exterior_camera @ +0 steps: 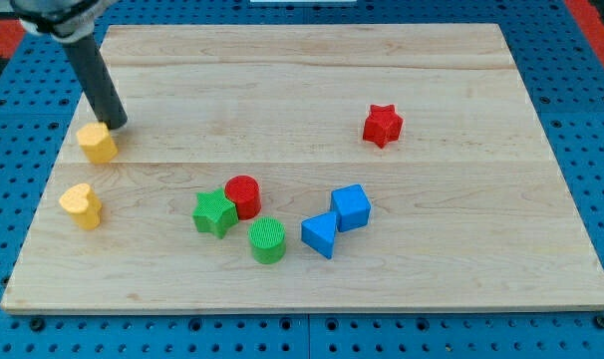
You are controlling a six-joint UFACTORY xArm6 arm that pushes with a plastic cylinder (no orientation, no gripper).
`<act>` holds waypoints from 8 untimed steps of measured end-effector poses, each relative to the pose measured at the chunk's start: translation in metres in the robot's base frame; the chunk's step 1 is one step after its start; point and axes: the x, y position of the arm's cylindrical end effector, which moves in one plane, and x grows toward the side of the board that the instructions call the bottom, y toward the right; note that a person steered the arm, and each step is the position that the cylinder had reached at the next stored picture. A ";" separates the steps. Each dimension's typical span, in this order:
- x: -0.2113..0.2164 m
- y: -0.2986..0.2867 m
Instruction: Push yellow hexagon into the yellow heart
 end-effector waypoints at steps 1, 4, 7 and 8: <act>0.034 -0.008; 0.031 -0.042; 0.014 -0.016; -0.018 0.053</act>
